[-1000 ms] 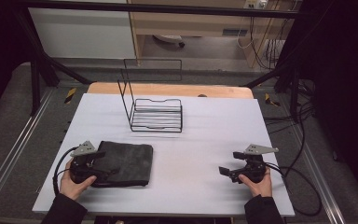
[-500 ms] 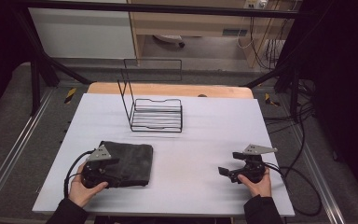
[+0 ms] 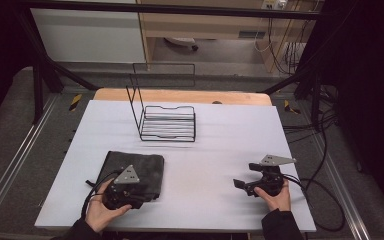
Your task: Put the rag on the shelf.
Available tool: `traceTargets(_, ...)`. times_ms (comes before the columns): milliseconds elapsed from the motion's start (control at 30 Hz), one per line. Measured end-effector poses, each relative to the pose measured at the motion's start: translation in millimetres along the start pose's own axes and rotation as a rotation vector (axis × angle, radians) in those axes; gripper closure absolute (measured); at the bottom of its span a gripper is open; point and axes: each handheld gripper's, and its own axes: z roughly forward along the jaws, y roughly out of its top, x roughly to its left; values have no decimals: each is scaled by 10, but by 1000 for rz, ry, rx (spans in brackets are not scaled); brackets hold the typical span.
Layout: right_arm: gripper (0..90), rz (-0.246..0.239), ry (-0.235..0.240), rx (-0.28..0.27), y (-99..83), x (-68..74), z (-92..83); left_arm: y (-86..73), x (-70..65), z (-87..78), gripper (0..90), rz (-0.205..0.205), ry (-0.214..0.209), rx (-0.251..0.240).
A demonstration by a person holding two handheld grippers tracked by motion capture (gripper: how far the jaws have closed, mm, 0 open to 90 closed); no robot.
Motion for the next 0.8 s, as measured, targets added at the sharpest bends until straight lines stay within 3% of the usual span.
traceTargets(100,14,-2,1,0,-2,1,7,-6,-32,103,531,27,19,45)
traceTargets(267,15,-3,2,8,-3,5,23,-3,-37,161,568,51,41,64)
traceTargets(467,17,-10,3,6,-5,0,32,14,31,178,625,20,14,63)
traceTargets(600,19,-7,5,10,-5,2,35,34,68,184,739,3,5,57)
traceTargets(800,19,-8,8,11,-6,2,41,62,59,180,823,17,12,56)
